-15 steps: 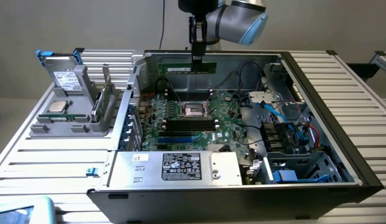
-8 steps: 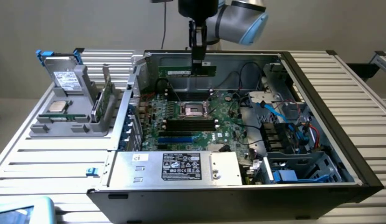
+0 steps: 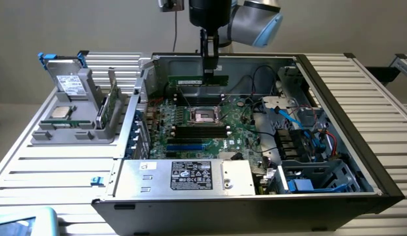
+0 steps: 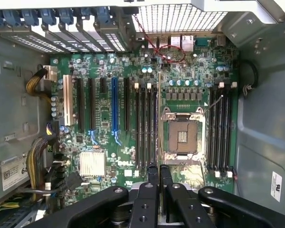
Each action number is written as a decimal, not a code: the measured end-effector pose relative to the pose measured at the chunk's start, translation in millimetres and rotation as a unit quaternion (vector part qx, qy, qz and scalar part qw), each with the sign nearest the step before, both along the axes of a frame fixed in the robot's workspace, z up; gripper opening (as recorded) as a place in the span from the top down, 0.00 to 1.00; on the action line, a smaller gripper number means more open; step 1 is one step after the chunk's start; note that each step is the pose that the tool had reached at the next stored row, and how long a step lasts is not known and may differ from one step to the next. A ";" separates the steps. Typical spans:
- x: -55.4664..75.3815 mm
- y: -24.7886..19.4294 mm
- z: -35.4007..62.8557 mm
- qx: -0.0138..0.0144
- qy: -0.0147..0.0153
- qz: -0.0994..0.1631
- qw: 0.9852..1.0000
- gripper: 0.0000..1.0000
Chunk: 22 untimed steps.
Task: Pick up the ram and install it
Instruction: 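Insert the ram into the slot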
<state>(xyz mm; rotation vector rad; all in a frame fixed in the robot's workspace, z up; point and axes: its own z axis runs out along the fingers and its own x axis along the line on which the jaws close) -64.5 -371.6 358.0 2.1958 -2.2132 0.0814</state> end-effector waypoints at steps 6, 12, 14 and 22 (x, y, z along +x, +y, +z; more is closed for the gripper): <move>3.4 -5.7 -5.5 -0.001 0.002 0.000 1.000 0.87; 3.8 -8.1 -8.9 -0.003 0.004 0.000 1.000 0.87; 3.9 -8.6 -11.0 -0.003 0.004 0.000 1.000 0.87; 6.4 -12.1 -25.2 -0.003 0.004 0.000 1.000 0.87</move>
